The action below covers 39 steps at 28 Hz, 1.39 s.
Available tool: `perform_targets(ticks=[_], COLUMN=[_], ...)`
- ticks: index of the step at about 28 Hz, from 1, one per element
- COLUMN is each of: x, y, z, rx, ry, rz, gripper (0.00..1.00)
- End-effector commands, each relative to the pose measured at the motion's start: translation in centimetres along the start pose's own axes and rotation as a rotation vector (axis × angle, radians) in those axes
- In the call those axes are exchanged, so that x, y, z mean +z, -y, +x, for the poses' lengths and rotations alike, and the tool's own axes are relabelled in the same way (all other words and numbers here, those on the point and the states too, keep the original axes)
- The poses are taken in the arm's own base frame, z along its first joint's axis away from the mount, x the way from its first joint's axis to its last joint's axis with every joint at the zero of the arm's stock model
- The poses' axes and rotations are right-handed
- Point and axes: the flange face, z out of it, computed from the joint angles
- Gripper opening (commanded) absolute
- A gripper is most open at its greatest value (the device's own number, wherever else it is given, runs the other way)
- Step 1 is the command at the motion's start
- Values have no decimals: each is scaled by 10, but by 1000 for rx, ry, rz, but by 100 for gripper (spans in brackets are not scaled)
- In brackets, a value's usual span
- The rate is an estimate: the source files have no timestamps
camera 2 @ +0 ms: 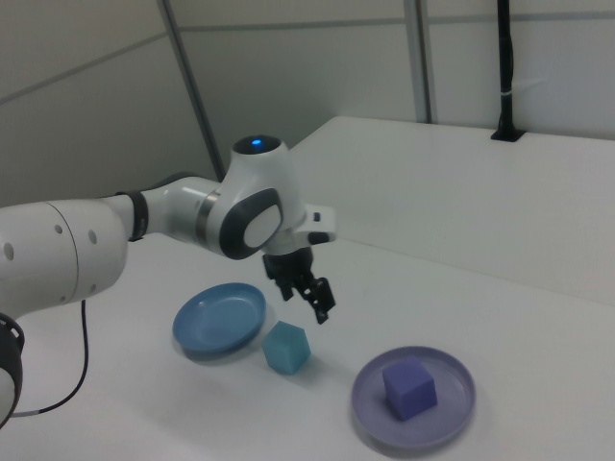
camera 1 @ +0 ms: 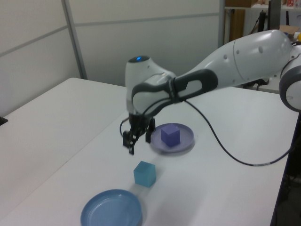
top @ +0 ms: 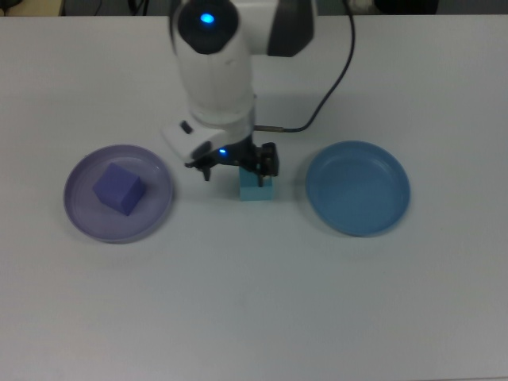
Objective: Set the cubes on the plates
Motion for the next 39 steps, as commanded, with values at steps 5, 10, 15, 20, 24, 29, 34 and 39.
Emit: perform_targets(ticks=[5, 10, 15, 20, 24, 29, 34, 39], x=[35, 55, 64, 65, 61, 17, -18, -37], y=[27, 45, 48, 44, 39, 26, 33, 67], z=[-18, -35, -41, -41, -38, -34, -31, -27], rx=[-137, -212, -229, -195, -153, -104, -72, -58], ry=[61, 93, 108, 109, 101, 68, 54, 1], rz=[-91, -157, -180, -175, -174, -164, -102, -61], gripper=[100, 100, 90, 14, 0, 0, 0, 0])
